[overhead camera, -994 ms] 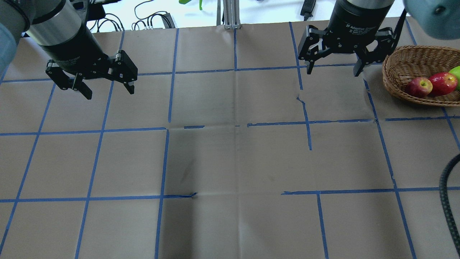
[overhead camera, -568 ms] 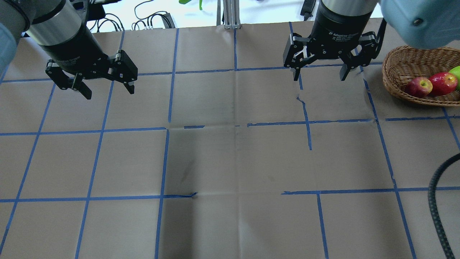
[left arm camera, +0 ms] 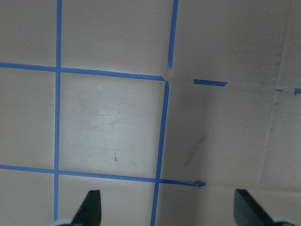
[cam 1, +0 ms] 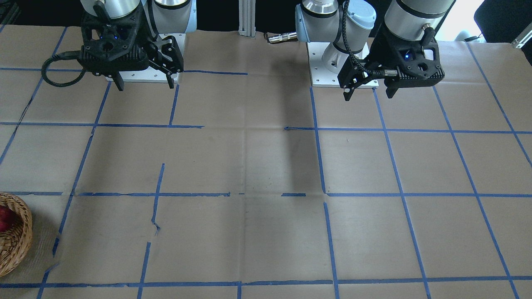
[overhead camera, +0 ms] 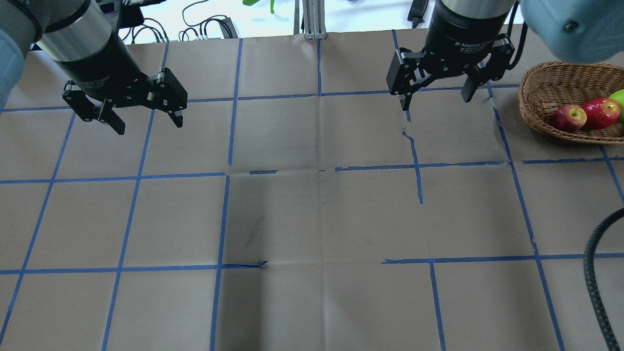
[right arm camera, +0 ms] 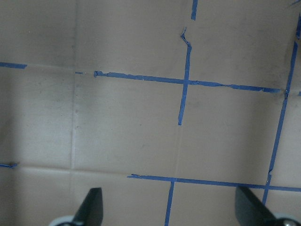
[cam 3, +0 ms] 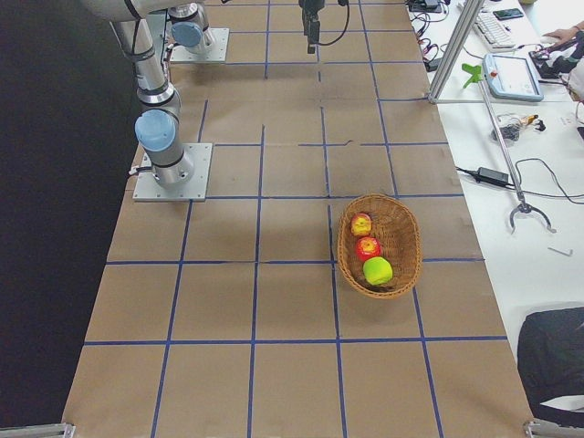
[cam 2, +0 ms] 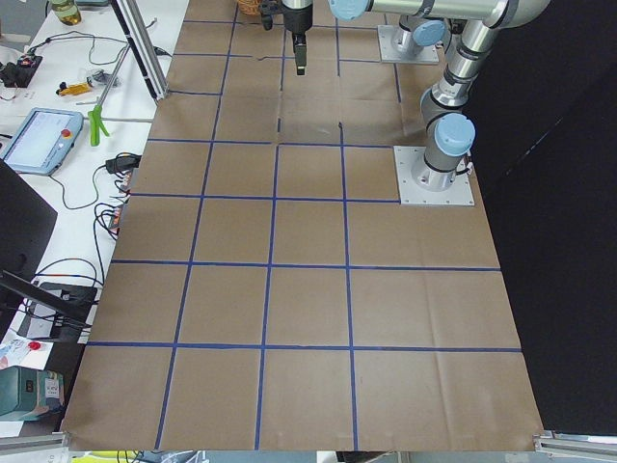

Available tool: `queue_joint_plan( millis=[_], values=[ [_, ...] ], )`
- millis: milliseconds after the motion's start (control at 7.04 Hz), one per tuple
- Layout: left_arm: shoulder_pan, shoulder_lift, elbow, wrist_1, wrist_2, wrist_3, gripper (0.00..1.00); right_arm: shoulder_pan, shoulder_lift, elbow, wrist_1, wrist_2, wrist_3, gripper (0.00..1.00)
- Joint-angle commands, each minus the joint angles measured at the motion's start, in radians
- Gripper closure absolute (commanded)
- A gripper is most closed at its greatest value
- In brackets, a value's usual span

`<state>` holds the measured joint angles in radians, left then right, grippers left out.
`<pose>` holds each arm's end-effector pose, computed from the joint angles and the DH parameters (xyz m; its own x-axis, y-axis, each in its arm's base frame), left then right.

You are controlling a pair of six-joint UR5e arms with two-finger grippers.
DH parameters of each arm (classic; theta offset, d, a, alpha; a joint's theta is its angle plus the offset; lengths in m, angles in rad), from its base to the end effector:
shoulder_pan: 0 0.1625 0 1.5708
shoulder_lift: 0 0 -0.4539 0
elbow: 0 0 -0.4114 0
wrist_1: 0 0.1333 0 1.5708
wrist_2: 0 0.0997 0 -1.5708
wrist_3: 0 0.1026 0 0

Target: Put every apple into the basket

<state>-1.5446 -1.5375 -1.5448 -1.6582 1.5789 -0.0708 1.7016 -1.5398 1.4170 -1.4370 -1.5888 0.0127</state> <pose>-0.1195 -0.4956 0.5352 -0.9953 -0.0966 -0.0101 -0.0968 0.9949 0.0275 0.1983 -0.4993 0.5629 -0.9928 -0.1180 0.0181 -0.1178 0.9930 0.0108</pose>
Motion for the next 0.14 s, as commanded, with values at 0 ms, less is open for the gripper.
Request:
queue_joint_plan(
  millis=[0],
  values=[
    [-0.002,-0.004,0.002,-0.006,0.036,0.009,0.02,-0.003,-0.002,0.0,0.003,-0.005,-0.017,0.0]
  ],
)
